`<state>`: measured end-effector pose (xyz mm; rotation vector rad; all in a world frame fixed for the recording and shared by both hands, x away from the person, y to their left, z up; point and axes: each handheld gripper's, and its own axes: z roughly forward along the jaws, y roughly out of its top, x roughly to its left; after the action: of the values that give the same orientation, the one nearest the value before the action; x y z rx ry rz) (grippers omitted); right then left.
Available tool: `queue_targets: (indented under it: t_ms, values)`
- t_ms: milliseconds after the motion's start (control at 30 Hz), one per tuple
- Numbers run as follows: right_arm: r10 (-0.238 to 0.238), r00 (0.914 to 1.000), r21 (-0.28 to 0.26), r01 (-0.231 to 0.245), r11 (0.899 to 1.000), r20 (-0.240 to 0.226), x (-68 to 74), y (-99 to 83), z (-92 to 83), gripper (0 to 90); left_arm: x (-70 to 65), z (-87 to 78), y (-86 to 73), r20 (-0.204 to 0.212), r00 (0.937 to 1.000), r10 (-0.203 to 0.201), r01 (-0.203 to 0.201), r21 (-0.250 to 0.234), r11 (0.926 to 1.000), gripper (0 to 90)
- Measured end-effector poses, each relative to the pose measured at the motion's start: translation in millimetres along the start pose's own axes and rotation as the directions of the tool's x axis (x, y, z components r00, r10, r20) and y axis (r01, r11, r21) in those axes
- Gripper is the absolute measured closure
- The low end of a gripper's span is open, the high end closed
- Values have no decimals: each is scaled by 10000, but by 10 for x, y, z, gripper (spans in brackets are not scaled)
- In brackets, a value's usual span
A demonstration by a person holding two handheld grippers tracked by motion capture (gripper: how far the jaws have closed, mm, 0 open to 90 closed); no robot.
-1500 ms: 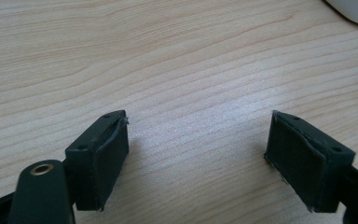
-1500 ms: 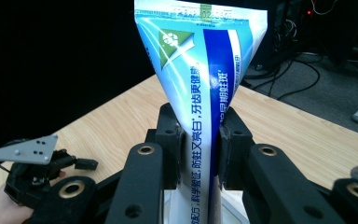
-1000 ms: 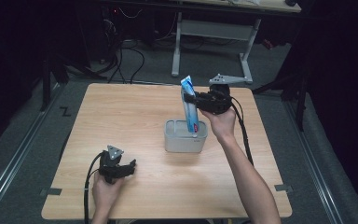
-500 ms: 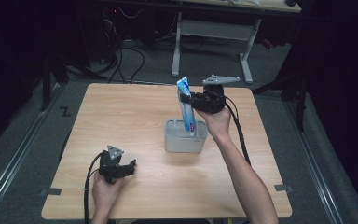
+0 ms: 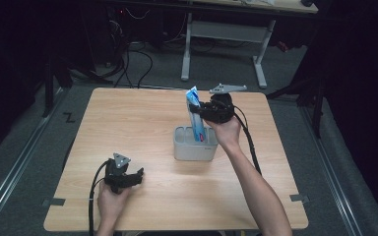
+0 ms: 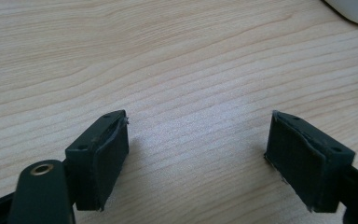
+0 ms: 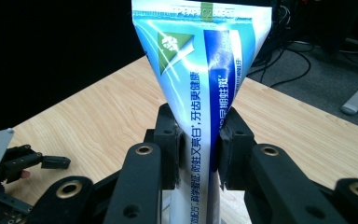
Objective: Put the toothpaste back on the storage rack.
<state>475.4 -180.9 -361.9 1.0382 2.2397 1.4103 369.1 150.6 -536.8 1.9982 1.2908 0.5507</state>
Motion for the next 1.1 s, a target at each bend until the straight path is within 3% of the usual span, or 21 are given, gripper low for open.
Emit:
queue_targets:
  t_ms: [700,1100]
  values:
    - [-27,10000,549,28,9985,-14,8,-144,123,728,0,-1,0,25,10000,24,-24,10,10000,212]
    - [-127,9999,561,122,9983,70,6,-236,124,728,0,-1,0,26,10000,22,-22,10,10000,213]
